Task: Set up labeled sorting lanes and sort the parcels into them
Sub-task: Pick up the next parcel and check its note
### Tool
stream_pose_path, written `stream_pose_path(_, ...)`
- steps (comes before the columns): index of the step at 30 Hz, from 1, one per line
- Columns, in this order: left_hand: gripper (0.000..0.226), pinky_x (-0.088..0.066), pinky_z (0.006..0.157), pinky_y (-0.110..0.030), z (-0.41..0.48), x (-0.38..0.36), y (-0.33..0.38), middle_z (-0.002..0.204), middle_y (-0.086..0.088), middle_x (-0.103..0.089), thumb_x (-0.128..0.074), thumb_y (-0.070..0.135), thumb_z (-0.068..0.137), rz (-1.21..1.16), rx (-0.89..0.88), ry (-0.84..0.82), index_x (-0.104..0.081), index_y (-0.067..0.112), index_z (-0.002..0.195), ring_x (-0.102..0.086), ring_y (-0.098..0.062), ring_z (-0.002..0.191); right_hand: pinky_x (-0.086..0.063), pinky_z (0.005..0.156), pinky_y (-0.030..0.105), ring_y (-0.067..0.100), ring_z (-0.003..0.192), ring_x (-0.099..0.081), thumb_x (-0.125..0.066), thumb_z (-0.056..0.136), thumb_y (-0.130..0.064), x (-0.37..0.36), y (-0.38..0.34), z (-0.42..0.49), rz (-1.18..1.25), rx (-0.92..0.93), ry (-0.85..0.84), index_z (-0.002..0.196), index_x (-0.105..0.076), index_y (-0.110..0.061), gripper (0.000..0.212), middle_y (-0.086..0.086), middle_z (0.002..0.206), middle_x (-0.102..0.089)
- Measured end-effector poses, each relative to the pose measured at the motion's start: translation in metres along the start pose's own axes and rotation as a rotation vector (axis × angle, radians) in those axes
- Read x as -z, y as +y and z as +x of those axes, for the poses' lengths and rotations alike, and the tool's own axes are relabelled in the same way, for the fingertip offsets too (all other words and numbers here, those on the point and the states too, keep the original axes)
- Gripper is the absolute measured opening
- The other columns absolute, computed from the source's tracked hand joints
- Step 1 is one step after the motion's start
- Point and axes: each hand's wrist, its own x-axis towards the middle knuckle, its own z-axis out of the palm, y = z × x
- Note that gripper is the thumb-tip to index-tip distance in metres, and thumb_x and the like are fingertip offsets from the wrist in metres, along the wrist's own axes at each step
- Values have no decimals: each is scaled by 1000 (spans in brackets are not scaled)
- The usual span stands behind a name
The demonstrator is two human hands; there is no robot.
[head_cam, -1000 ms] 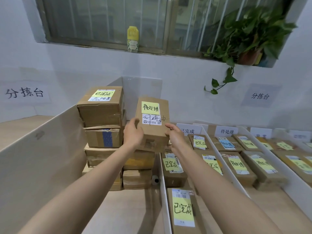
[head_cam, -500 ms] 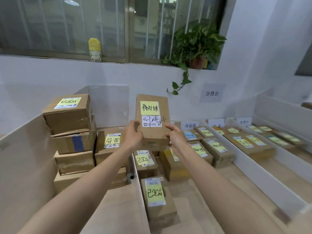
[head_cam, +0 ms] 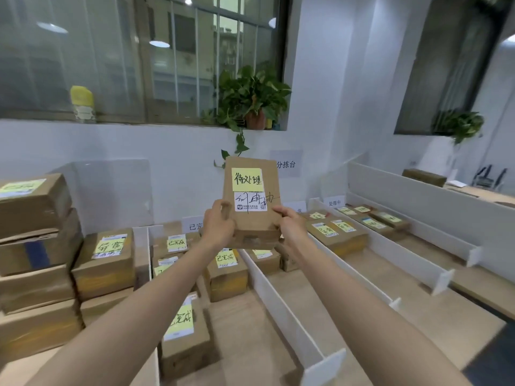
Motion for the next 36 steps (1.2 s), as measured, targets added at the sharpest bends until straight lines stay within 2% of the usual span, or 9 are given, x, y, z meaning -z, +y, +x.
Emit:
stream_pose_path(3,45,-44,50,-27,-23,-40,21,120,-5,-48,-41,-6,86,-3,-6,-27,-47,21,122,-54,-16,69,-39,55,21,15,84,-53,-39,85,10,52,-9,-14,-10,-3,9,99,-63,-26,45,6,108,-60)
stream_pose_path(8,43,-42,52,-31,-57,-99,45,106,-3,-52,-41,-4,87,-46,2,-53,-45,22,121,-54,-21,66,-36,55,20,12,82,-52,-39,84,12,122,-17,-30,-44,13,66,102,-63,-25,47,4,108,-59)
stream_pose_path(11,43,-37,47,-26,-71,-126,58,119,-7,-50,-40,-4,87,-50,-19,-80,-45,21,121,-53,-19,66,-35,51,18,12,78,-51,-39,84,12,156,-18,-38,-22,14,59,104,-62,-22,46,6,106,-59)
stream_pose_path(15,46,-37,43,-19,-82,-152,70,126,-6,-45,-41,-5,88,-25,-17,-101,-44,20,126,-54,-17,73,-40,56,21,21,91,-53,-38,82,14,186,-19,-37,20,13,82,102,-63,-21,48,7,109,-60)
stream_pose_path(21,49,-36,44,-18,-74,-179,72,133,-9,-42,-44,-6,87,-10,-10,-103,-42,19,129,-55,-24,91,-41,56,20,19,93,-53,-36,84,15,207,-19,-21,-4,42,83,109,-62,-16,48,2,103,-59)
stream_pose_path(26,52,-37,41,-17,-48,-201,65,136,-6,-40,-44,-7,86,3,5,-84,-42,20,130,-55,-15,79,-39,51,17,18,90,-54,-37,88,13,212,-12,15,-31,30,69,107,-60,-19,44,5,110,-60)
stream_pose_path(30,55,-44,51,-24,-14,-223,56,135,-6,-40,-45,-9,83,-18,17,-72,-43,22,128,-55,-17,85,-34,38,7,14,82,-53,-37,89,11,215,-9,57,-105,31,53,112,-60,-16,44,7,109,-60)
stream_pose_path(32,55,-48,56,-27,4,-233,51,135,-7,-40,-45,-9,82,-38,27,-66,-43,22,128,-56,-17,88,-34,37,8,11,76,-52,-36,88,11,215,-8,81,-125,38,40,110,-59,-19,43,9,108,-60)
stream_pose_path(36,56,-41,51,-19,35,-249,40,135,-5,-40,-44,-10,83,-42,53,-46,-43,21,129,-55,-11,80,-34,43,9,7,74,-49,-36,88,10,210,-1,123,-150,32,10,108,-59,-20,43,3,107,-59)
